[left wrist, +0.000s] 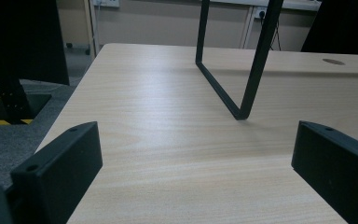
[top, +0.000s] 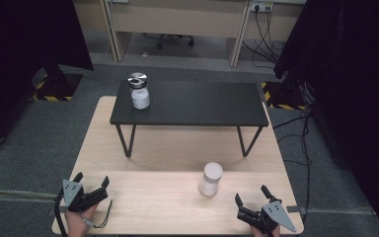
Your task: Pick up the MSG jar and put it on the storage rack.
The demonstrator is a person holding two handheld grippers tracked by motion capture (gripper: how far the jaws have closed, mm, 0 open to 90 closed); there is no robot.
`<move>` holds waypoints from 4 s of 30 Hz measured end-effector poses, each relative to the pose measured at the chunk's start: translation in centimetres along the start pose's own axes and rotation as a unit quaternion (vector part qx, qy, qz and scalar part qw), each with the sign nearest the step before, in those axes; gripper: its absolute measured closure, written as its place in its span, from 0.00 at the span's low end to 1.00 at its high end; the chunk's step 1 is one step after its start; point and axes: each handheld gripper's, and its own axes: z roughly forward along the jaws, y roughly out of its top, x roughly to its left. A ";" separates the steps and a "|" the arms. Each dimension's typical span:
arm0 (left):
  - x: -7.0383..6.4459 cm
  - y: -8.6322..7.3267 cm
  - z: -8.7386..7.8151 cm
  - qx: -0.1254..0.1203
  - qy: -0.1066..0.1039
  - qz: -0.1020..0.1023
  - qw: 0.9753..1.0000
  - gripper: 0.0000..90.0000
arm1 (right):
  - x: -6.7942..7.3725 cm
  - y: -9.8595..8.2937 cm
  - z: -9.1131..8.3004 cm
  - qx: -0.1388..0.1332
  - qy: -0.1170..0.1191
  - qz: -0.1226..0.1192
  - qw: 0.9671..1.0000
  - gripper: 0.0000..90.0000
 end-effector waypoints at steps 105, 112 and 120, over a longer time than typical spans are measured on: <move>-0.1 0.0 0.1 0.000 0.001 0.009 1.000 0.02 | 2.8 3.8 7.4 -0.001 0.116 -0.007 0.993 0.38; -0.1 0.0 0.1 -0.001 0.002 0.010 1.000 0.02 | 2.2 4.8 6.3 -0.005 0.106 -0.009 0.994 0.38; 0.1 -0.2 0.1 -0.004 -0.003 0.009 1.000 0.02 | 1.5 6.2 4.9 -0.014 0.090 -0.007 0.996 0.38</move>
